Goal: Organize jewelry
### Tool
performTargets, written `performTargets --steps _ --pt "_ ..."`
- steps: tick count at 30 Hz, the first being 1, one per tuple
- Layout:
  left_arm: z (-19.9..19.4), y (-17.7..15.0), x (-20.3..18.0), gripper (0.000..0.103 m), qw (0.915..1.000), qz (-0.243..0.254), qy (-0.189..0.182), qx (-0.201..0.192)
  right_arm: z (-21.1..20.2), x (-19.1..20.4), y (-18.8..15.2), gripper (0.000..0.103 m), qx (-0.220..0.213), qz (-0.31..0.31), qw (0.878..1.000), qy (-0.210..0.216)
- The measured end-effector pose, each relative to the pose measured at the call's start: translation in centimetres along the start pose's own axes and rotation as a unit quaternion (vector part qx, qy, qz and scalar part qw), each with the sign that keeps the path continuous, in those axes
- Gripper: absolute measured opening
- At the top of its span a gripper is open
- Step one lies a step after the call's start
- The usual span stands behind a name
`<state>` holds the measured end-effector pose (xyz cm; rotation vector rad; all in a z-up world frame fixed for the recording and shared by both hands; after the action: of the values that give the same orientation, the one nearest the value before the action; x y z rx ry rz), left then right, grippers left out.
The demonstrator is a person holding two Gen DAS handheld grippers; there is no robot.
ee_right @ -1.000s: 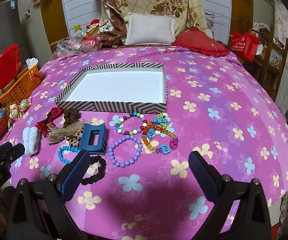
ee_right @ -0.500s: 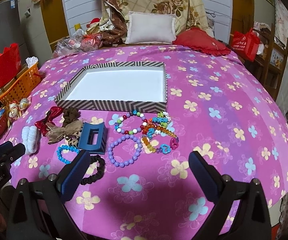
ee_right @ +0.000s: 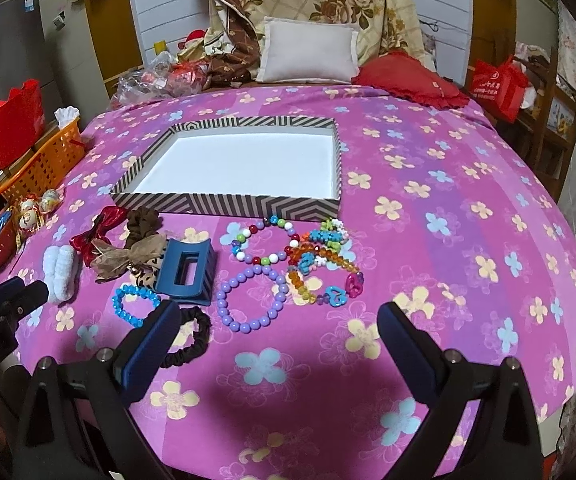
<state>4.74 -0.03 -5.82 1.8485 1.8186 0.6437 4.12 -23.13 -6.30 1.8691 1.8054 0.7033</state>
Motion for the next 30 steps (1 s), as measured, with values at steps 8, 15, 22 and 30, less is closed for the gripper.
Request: performTargets --steps 8,15,22,30 --pt "0.5 0.2 1.4 0.027 0.9999 -0.014 -0.003 0.004 1.1 -1.2 -0.3 0.1 0.02 0.039 0.999 0.023" --pt "1.0 0.5 3.3 0.027 0.9998 -0.013 -0.009 0.009 1.4 -1.9 -0.1 0.1 0.016 0.034 0.999 0.009" --pt "2.2 0.4 5.5 0.027 0.9993 -0.015 -0.012 0.033 2.1 -1.4 0.1 0.1 0.026 -0.008 0.999 -0.016" --pt "4.1 0.5 7.2 0.027 0.997 -0.031 -0.037 0.061 3.1 -2.3 0.7 0.1 0.034 -0.021 0.999 -0.015"
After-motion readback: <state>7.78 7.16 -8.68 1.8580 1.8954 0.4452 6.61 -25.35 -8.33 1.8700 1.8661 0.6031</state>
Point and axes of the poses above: each gripper's, at about its wrist camera, not at the fingertips, and z roughly the way its jaws point, x to its left, y to its top, the point moved 3 cm from there along z, roughly the way its jaws point, and after that the axes turned 1 degree about y, right-handed, at the moved point
